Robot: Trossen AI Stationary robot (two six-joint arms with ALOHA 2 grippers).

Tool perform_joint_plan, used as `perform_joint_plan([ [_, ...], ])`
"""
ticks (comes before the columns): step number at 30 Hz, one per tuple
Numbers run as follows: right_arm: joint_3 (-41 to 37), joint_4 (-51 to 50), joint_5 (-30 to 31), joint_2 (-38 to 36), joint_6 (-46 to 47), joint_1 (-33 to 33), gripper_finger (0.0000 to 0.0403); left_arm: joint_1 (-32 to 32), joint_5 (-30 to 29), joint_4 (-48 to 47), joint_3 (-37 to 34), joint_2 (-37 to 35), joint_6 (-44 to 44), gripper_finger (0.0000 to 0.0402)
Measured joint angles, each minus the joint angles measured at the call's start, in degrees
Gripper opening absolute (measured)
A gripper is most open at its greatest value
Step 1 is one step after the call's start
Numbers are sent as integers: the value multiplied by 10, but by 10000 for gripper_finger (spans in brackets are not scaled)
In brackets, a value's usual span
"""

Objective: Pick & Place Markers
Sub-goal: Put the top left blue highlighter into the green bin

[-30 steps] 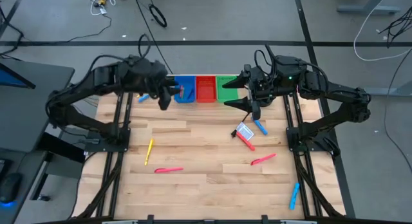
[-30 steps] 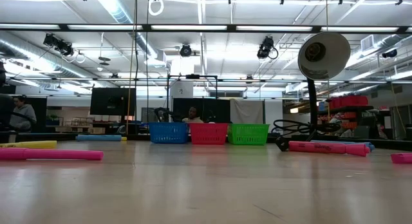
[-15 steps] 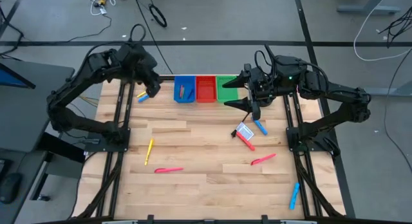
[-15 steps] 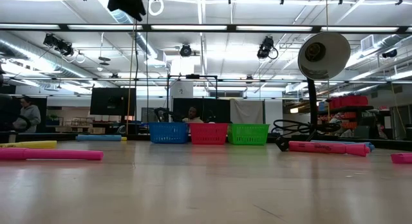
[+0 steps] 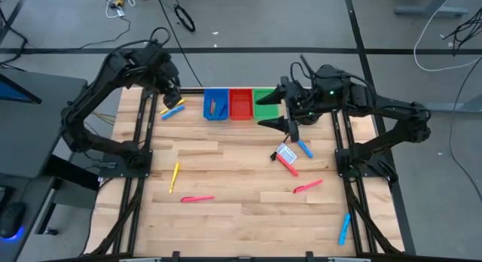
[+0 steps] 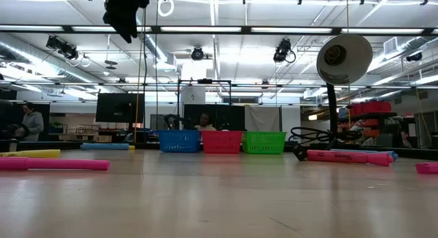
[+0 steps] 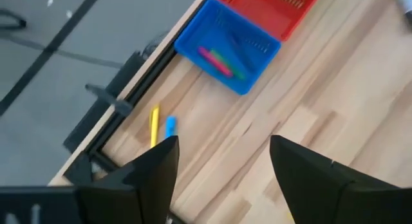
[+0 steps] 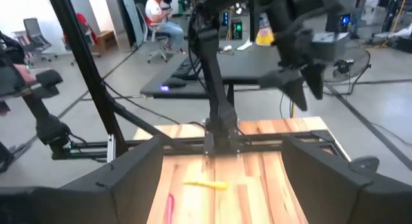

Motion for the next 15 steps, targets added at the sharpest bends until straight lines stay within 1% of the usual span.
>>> perform_joint_plan([
  [8,0,-1,-1,9,-14,0,317,54,-8,-37,-5,69,40,252],
  [11,0,-2,-1,10,-19,0,317,72,-8,-37,-27,84,56,252],
  [15,0,-2,0,10,-19,0,317,100,2,-11,-89,87,57,252],
])
